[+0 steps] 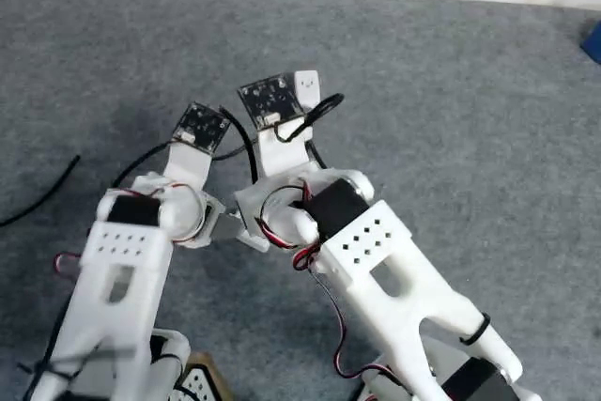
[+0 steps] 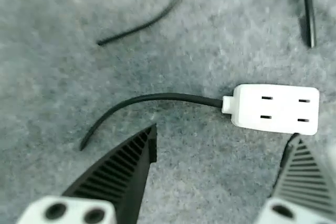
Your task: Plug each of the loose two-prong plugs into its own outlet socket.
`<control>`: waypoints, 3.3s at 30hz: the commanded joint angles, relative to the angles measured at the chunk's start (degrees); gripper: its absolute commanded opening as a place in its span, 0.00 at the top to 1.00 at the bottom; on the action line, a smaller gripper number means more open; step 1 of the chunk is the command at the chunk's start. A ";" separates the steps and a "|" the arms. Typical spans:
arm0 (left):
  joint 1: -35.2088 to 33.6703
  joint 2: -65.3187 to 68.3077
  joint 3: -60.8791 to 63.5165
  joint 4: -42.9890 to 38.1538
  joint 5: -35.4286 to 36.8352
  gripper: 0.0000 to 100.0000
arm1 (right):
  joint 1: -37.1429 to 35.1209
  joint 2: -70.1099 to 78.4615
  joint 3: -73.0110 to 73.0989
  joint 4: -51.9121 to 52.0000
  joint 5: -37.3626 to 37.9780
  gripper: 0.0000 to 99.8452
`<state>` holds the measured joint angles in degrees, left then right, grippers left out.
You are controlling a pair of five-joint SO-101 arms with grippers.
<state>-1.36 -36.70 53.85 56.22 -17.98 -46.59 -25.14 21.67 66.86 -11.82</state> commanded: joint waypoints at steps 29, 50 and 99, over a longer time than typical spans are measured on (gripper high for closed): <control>2.77 2.95 -3.91 -1.14 -0.97 0.63 | -1.45 -1.71 1.36 0.75 -3.43 0.99; -9.71 5.14 -7.69 -1.05 2.29 0.63 | 5.32 -1.01 6.64 0.66 2.37 0.99; -9.54 5.67 -3.74 -7.12 0.70 0.63 | 6.20 -1.10 13.05 -8.92 -35.96 0.99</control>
<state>-10.59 -31.16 50.33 49.98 -17.98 -41.93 -25.14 36.44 58.51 -45.76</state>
